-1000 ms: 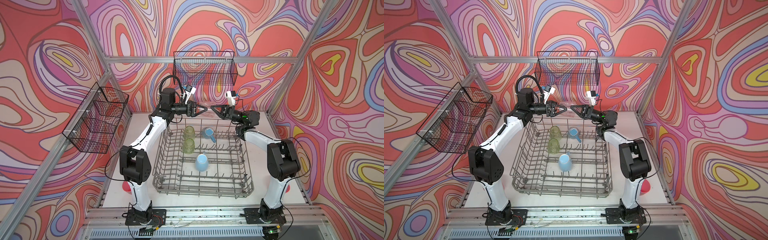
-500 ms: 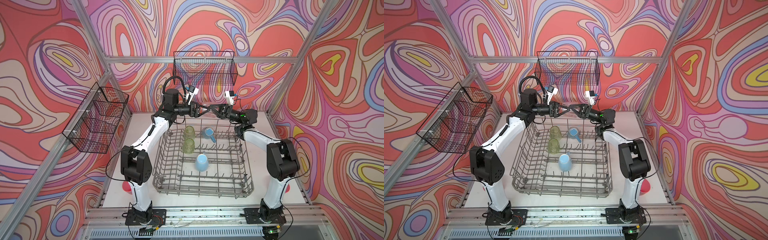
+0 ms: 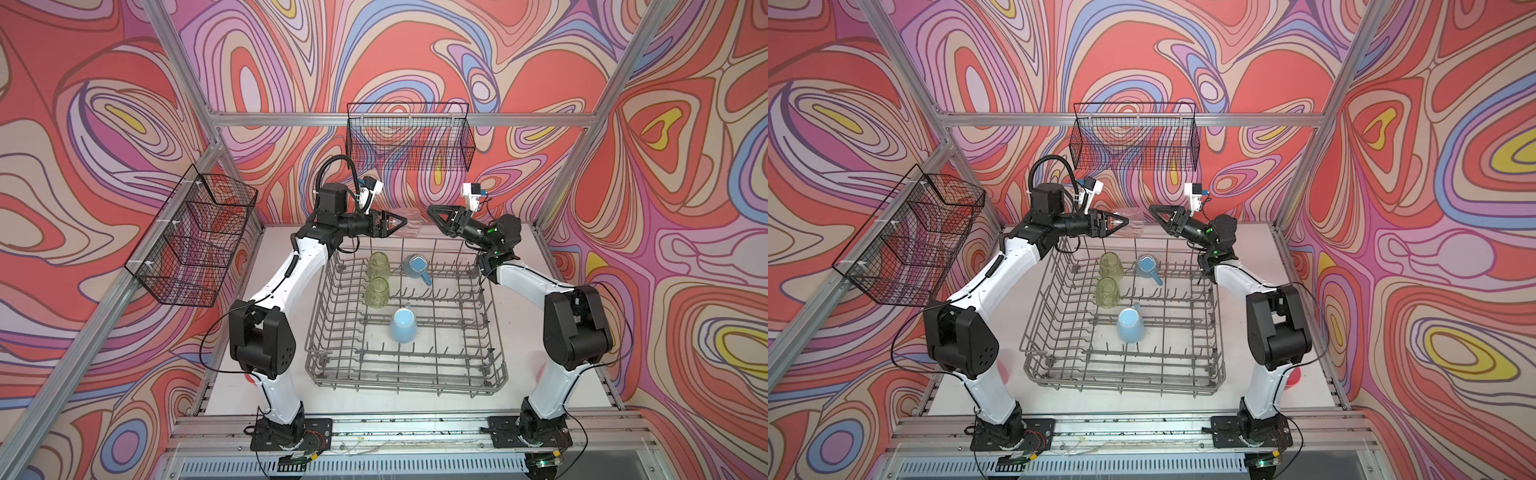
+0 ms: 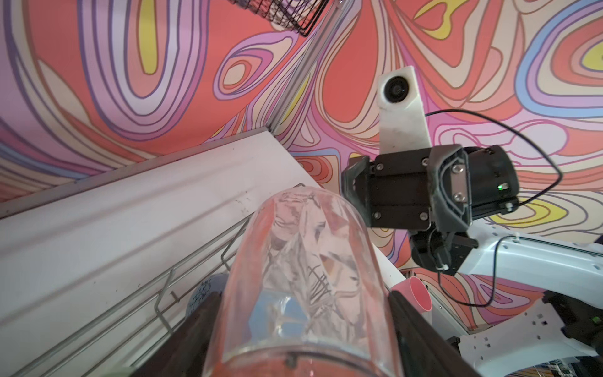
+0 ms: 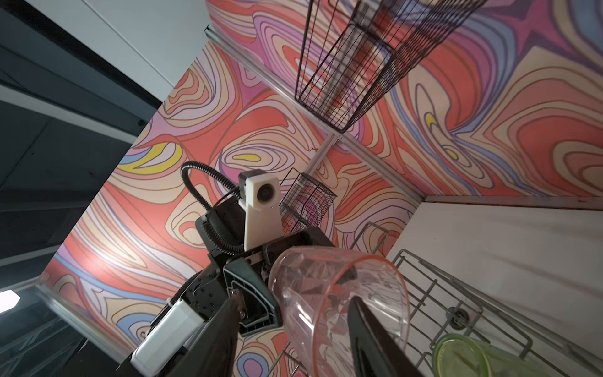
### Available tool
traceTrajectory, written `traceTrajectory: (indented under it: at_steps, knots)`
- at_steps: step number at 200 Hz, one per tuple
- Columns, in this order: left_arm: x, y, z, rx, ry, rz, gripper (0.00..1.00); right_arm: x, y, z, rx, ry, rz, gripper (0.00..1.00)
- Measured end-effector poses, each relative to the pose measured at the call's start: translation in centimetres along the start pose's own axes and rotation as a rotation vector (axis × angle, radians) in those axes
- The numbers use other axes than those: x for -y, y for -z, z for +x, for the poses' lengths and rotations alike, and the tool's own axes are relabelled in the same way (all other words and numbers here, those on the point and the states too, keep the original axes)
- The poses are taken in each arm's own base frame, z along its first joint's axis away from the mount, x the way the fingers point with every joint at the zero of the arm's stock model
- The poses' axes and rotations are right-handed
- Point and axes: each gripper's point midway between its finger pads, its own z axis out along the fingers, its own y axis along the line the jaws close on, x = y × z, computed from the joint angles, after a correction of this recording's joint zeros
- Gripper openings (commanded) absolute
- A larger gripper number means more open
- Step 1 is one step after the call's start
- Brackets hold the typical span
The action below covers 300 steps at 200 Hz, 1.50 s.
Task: Load the cups into the dish rack
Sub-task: 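Open the right gripper and pull it back from the cup, then lower the translucent pink cup upside down into the rack with the left gripper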
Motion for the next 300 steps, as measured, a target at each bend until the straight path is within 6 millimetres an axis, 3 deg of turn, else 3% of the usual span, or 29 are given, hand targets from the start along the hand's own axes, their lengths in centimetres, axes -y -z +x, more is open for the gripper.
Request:
traceTrajectory:
  at_steps: [42,82,133,165,212,300]
  knots:
    - [-1.6,1.4,2.4,-0.070,0.029,-0.143,0.51,0.1,3.2,-3.0,0.113,0.087,0.207,0.56]
    - [-2.3,2.6,5.0,-0.153,0.031,-0.259,0.51,1.5,5.6,-3.0,0.137,0.163,0.439,0.56]
    - [-0.6,3.8,7.8,-0.264,-0.026,-0.375,0.51,5.2,9.6,-2.3,0.122,0.241,0.756,0.59]
    - [0.9,5.9,9.0,-0.301,-0.043,-0.458,0.51,6.9,12.2,-2.1,0.109,0.302,0.924,0.62]
    - [3.2,10.0,11.2,-0.343,-0.039,-0.563,0.52,7.1,14.3,-1.9,0.100,0.388,1.022,0.64]
    - [3.7,10.9,20.2,-0.616,-0.021,-0.690,0.52,7.8,16.5,0.5,0.062,0.432,1.071,0.64]
